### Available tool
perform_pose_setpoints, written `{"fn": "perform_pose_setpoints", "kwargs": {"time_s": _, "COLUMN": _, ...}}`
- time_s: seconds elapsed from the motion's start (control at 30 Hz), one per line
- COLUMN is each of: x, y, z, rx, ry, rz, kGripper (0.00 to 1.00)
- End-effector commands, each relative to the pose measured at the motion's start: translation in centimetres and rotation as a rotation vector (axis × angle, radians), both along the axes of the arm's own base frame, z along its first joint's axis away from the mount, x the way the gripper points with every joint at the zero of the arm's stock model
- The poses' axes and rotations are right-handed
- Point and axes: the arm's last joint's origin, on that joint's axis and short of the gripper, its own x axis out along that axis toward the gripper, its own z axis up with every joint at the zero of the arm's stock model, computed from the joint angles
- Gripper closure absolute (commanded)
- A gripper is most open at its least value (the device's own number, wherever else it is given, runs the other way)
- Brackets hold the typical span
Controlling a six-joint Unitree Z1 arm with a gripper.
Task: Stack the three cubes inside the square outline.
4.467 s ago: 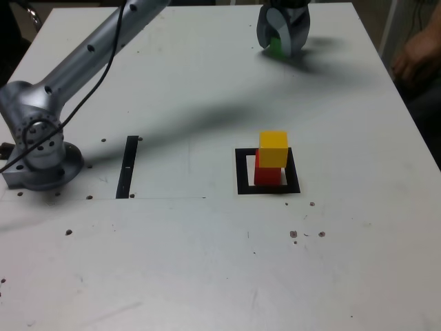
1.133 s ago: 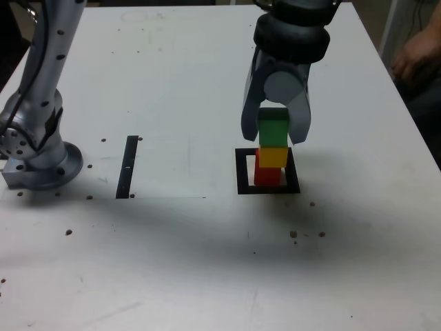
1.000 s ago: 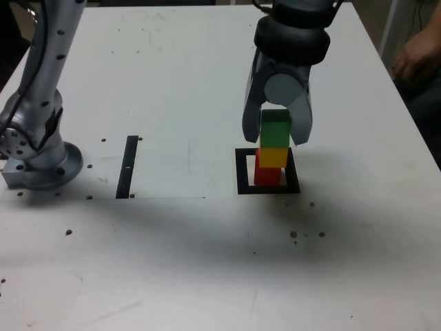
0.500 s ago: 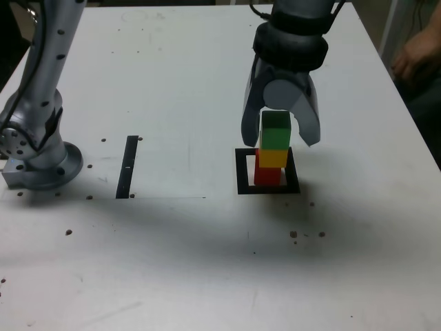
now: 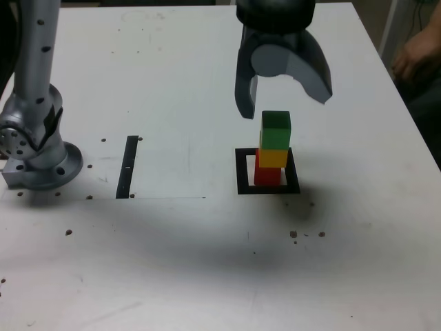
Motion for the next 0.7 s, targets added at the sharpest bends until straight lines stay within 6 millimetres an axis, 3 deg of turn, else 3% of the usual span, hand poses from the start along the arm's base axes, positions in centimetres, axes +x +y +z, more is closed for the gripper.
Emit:
{"fn": "perform_pose_setpoints", "kwargs": {"time_s": 0.0, "x": -0.4, "y": 0.0, "z": 0.5, "rx": 0.003, "ry": -0.017, "rz": 0.001, "kGripper": 0.0}}
{"fn": "perform_pose_setpoints", "kwargs": {"time_s": 0.27, "x": -3.0, "y": 0.2, "z": 0.9, "rx": 0.009, "ry": 0.001, "rz": 0.002, "kGripper": 0.0}}
{"fn": "perform_pose_setpoints", "kwargs": {"time_s": 0.47, "x": -7.2, "y": 0.6, "z": 0.3, "rx": 0.014, "ry": 0.061, "rz": 0.012, "kGripper": 0.0}}
{"fn": "perform_pose_setpoints", "kwargs": {"time_s": 0.67, "x": -11.9, "y": 1.4, "z": -1.7, "rx": 0.012, "ry": 0.163, "rz": 0.035, "kGripper": 0.0}}
